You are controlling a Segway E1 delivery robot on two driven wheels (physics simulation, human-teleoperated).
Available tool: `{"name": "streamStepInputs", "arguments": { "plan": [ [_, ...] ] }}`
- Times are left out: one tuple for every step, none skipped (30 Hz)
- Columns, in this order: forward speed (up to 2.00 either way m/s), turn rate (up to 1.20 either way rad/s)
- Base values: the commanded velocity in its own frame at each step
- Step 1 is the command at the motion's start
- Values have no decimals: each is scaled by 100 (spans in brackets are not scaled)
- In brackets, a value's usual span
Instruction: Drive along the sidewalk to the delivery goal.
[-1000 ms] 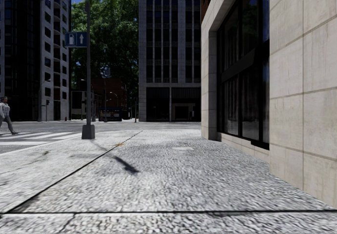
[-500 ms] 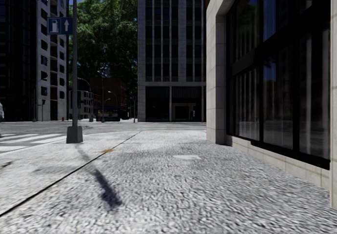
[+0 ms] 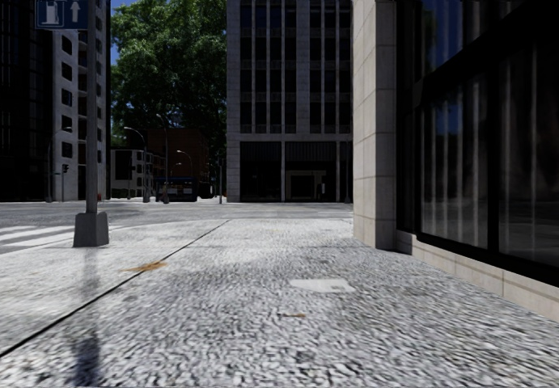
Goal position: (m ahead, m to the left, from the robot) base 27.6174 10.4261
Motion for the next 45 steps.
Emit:
{"name": "streamStepInputs", "arguments": {
  "plan": [
    [199,0],
    [199,0],
    [199,0],
    [199,0],
    [199,0],
    [199,0],
    [199,0],
    [199,0],
    [199,0],
    [199,0],
    [199,0],
    [199,0],
    [199,0],
    [199,0],
    [199,0],
    [199,0],
    [199,0],
    [199,0],
    [199,0],
    [199,0],
    [199,0],
    [199,0],
    [199,0],
    [199,0],
    [199,0],
    [199,0],
    [199,0],
    [199,0],
    [199,0],
    [199,0],
    [199,0],
    [199,0],
    [199,0],
    [199,0],
    [199,0],
    [199,0],
    [199,0],
    [199,0],
    [199,0],
    [199,0],
    [199,0],
    [199,0],
    [199,0],
    [199,0],
    [199,0]
  ]
}}
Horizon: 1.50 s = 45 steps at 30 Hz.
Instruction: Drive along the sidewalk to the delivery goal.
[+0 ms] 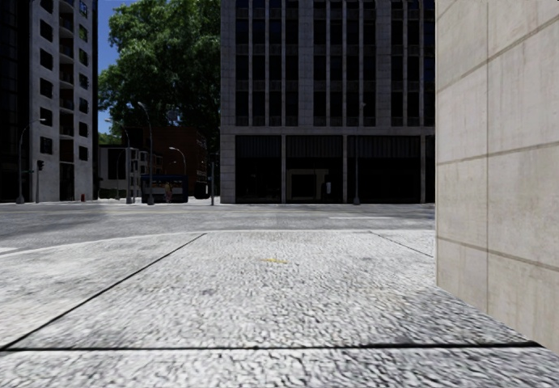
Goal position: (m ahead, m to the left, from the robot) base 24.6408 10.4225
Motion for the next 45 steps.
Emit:
{"name": "streamStepInputs", "arguments": {
  "plan": [
    [199,0],
    [199,0],
    [199,0],
    [199,0],
    [199,0],
    [199,0],
    [199,0],
    [199,0],
    [199,0],
    [199,0],
    [199,0],
    [199,0],
    [199,-14],
    [199,-14],
    [199,-26],
    [199,-30],
    [199,-30],
    [199,-31],
    [199,-31],
    [199,-31],
    [197,-35],
    [177,-44],
    [163,-50],
    [157,-52],
    [157,-52],
    [156,-52],
    [155,-53],
    [155,-53],
    [155,-53],
    [155,-53],
    [155,-53],
    [155,-53],
    [155,-53],
    [155,-53],
    [155,-53],
    [155,-53],
    [155,-53],
    [155,-51],
    [155,-51],
    [155,-51],
    [155,-51],
    [155,-51],
    [155,-51],
    [155,-51],
    [155,-51]
  ]
}}
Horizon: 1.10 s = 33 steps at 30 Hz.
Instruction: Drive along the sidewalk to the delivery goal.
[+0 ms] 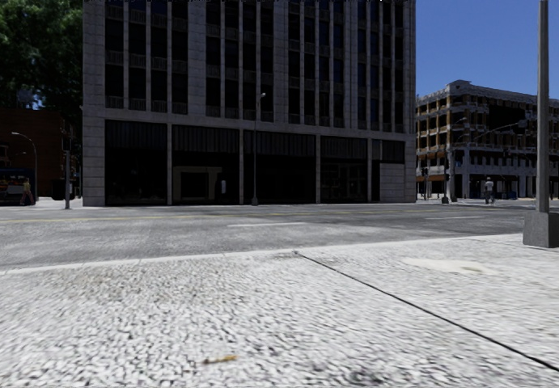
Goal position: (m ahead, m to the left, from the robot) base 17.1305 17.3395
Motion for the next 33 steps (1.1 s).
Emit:
{"name": "streamStepInputs", "arguments": {
  "plan": [
    [155,-51],
    [155,-51],
    [155,-51],
    [155,-51],
    [155,-51],
    [155,-51],
    [157,-51],
    [157,-51],
    [162,-51],
    [163,-51],
    [163,-51],
    [163,-51],
    [163,-51],
    [163,-51],
    [163,-51],
    [163,-51],
    [163,-54],
    [163,-56],
    [163,-56],
    [163,-56],
    [163,-57],
    [163,-57],
    [163,-57],
    [163,-57],
    [163,-57],
    [163,-57],
    [163,-57],
    [163,-57],
    [163,-57],
    [163,-57],
    [163,-57],
    [163,-57],
    [163,-57]
  ]
}}
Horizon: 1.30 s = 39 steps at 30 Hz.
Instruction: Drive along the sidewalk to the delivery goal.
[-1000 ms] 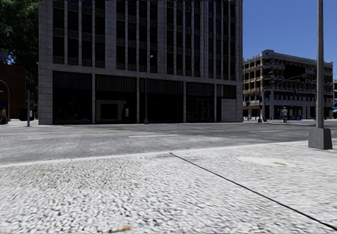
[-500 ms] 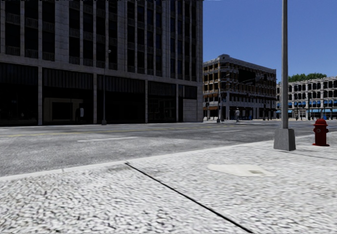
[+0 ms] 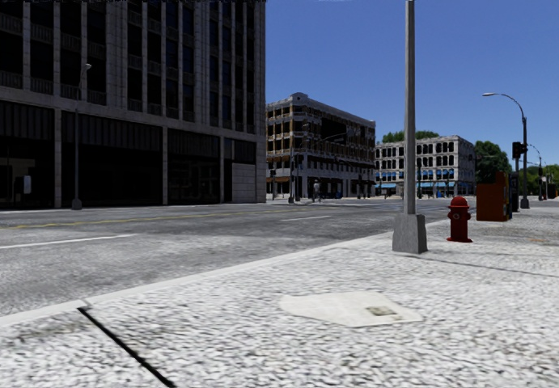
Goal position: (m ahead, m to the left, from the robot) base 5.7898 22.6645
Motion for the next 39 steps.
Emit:
{"name": "streamStepInputs", "arguments": {
  "plan": [
    [163,-58],
    [163,-60],
    [163,-64],
    [163,-66],
    [163,-66],
    [163,-67],
    [163,-67],
    [163,-67],
    [163,-67],
    [163,-67],
    [163,-67],
    [163,-67],
    [163,-67],
    [163,-67],
    [163,-67],
    [163,-67],
    [163,-67],
    [163,-67],
    [163,-67],
    [163,-67],
    [163,-67],
    [163,-67],
    [163,-67],
    [163,-67],
    [163,-67],
    [163,-67],
    [163,-67],
    [163,-67],
    [163,-67],
    [163,-67],
    [163,-67],
    [163,-67],
    [163,-67],
    [163,-67],
    [163,-67],
    [163,-67],
    [163,-67],
    [163,-66],
    [163,-62]
  ]
}}
